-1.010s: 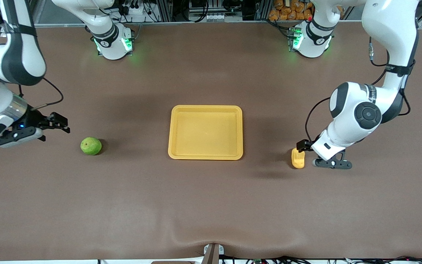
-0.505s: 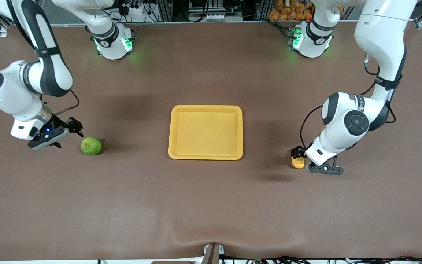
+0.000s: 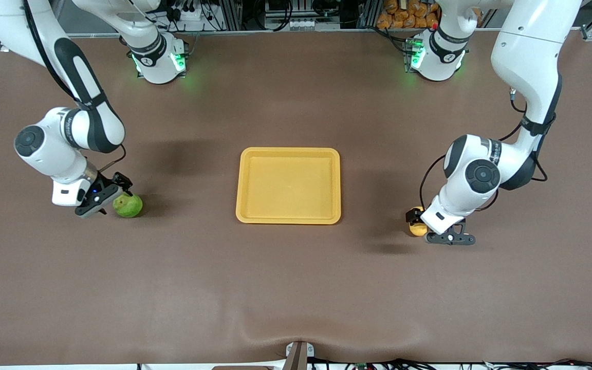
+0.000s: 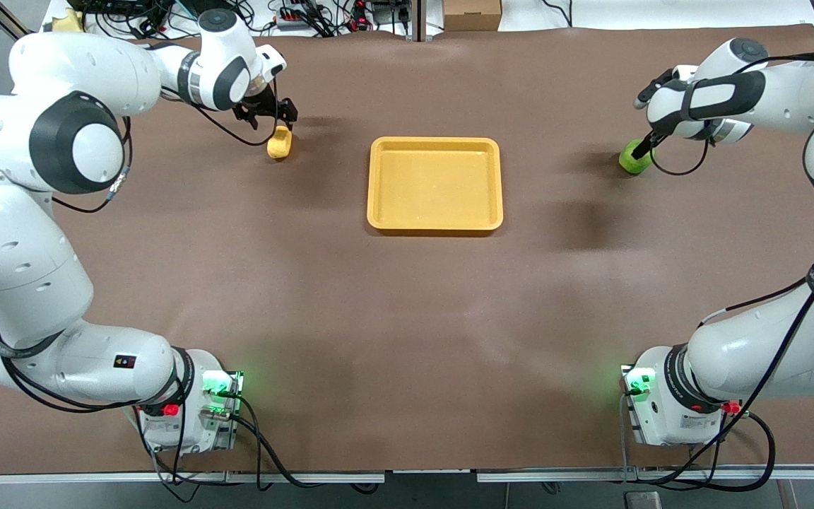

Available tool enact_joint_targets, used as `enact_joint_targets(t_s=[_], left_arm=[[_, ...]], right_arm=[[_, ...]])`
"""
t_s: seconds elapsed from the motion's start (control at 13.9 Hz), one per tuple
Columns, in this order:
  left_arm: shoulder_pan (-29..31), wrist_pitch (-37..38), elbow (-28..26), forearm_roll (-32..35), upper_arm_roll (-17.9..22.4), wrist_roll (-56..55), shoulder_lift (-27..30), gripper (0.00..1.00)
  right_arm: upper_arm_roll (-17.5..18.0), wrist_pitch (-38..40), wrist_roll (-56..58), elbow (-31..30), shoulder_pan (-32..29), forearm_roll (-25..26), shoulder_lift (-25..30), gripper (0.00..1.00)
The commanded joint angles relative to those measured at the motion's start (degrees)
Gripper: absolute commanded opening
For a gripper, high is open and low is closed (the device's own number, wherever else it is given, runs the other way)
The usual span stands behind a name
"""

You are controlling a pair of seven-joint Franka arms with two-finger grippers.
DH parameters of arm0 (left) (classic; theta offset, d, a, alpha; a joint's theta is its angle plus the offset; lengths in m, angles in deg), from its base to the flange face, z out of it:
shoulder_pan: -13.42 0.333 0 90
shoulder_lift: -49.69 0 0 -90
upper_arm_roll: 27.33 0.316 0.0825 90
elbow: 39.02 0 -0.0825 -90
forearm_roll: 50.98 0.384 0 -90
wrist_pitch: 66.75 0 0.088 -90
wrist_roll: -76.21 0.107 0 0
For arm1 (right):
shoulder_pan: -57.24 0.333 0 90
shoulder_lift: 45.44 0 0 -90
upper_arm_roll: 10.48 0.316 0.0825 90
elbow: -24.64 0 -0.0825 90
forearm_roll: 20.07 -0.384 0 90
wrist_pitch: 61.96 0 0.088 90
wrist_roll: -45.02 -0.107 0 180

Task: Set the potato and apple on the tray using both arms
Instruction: 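Lower the right gripper onto the apple while the left gripper grasps the potato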

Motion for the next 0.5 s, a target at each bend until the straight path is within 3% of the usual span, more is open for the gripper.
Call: enact_joint_targets(t_s=[0.0, 0.07, 0.14, 0.22, 0.29, 0.43], left_arm=[[-0.5, -3.0, -0.6, 1.6, 0.1, -2.5, -1.3, 1.0], [-0.4, -3.5, -0.7, 1.6, 0.1, -2.5, -1.5, 1.0], [-0.5, -3.6, -0.9, 1.6, 0.1, -2.5, -1.5, 1.0], [-0.4, -3.6, -1.1, 1.6, 0.1, -2.5, -1.5, 0.94], [-0.4, -3.6, -1.4, 1.6, 0.1, -2.5, -1.5, 0.86], [-0.3, -3.6, -1.9, 1.6, 0.1, -2.5, -1.4, 0.71]], right_arm=[[0.1, -3.7, 1.6, -2.6, 1.6, -1.2, -0.5, 1.0], [0.1, -8.8, 1.5, -5.1, 1.9, -1.2, -0.7, 1.0], [0.1, -12.2, 1.5, -6.2, 1.9, -1.1, -1.2, 0.8], [0.2, -12.4, 1.6, -6.1, 1.9, -1.1, -1.3, 0.51], [0.5, -12.3, 2.8, -6.0, 1.7, -1.1, -1.1, 0.3], [1.5, -12.1, 5.6, -6.0, 1.5, -1.1, -0.3, 0.2]])
